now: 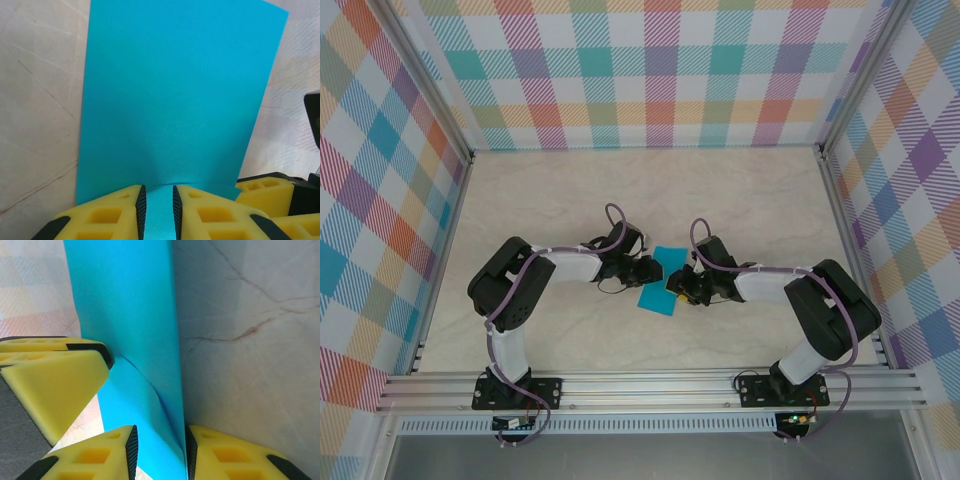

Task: Fold a paper plane with a square sheet of paper (pick it up from the middle)
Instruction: Turn over the paper at the center of the table.

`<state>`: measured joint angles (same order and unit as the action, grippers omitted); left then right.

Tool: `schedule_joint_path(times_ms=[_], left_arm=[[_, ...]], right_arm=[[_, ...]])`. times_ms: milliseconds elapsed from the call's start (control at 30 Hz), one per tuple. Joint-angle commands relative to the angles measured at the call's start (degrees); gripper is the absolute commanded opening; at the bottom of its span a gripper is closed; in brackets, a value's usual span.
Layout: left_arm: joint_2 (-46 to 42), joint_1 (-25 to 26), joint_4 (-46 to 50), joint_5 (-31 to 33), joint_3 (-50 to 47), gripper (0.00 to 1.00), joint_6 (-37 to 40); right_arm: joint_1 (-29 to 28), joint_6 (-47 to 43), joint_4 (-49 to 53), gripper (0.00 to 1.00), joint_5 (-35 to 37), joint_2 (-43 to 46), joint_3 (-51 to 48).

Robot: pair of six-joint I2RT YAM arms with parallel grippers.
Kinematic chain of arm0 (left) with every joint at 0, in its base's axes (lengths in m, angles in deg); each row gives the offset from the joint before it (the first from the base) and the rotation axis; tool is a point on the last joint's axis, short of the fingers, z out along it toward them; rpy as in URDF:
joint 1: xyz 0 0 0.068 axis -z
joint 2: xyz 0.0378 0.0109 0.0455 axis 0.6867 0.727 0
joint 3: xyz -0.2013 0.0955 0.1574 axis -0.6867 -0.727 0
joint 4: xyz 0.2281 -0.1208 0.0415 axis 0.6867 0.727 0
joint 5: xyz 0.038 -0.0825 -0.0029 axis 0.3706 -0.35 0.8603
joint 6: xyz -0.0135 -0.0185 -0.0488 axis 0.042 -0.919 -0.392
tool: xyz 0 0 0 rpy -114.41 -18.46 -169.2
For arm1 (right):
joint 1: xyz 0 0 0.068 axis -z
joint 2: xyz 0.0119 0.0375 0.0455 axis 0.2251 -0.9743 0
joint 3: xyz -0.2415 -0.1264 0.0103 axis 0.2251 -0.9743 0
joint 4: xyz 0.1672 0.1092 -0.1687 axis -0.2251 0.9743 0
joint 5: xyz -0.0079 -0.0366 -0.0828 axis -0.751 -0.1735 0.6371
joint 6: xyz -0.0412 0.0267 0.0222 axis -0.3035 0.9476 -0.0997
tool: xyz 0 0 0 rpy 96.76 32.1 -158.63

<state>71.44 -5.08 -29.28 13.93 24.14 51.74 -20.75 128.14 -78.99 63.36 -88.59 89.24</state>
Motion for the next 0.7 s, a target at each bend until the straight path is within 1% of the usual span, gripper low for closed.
schedule_joint_path(times_ms=[0,67,100,167,233,367,467,567,667], left_arm=[[-1.1,0.2,2.1,0.3,0.3,0.26,0.5],[-2.8,0.2,1.9,1.7,0.0,0.31,-0.1],[-4.2,0.1,1.7,2.7,-0.3,0.36,-0.5],[-7.3,0.0,2.3,6.1,-1.1,0.39,-1.3],[-11.0,-0.4,2.9,9.7,-2.4,0.46,-1.9],[-19.1,-1.4,5.8,16.1,-5.4,0.53,-2.4],[-24.6,-2.5,8.2,19.9,-8.2,0.56,-2.3],[-30.0,-3.7,9.6,21.6,-11.3,0.58,-2.5],[-34.4,-5.0,11.6,22.5,-13.6,0.59,-2.3]], right_arm=[[-0.3,-2.0,-2.5,0.31,-1.6,0.3,-0.6],[-0.3,-3.0,-2.2,0.28,-1.7,0.9,-0.7],[-0.3,-3.7,-2.1,0.26,-1.7,1.1,-0.7],[-0.3,-4.4,-2.3,0.22,-2.1,1.4,-0.8],[-0.2,-5.1,-2.5,0.18,-2.4,2.2,-0.7],[-0.2,-7.1,-0.7,0.12,-3.4,4.8,0.5],[-0.2,-9.8,4.3,0.04,-2.7,6.5,3.0],[-0.3,-12.6,11.1,0.04,-1.6,8.0,5.8],[-0.4,-17.1,25.2,0.04,3.4,9.7,12.0]])
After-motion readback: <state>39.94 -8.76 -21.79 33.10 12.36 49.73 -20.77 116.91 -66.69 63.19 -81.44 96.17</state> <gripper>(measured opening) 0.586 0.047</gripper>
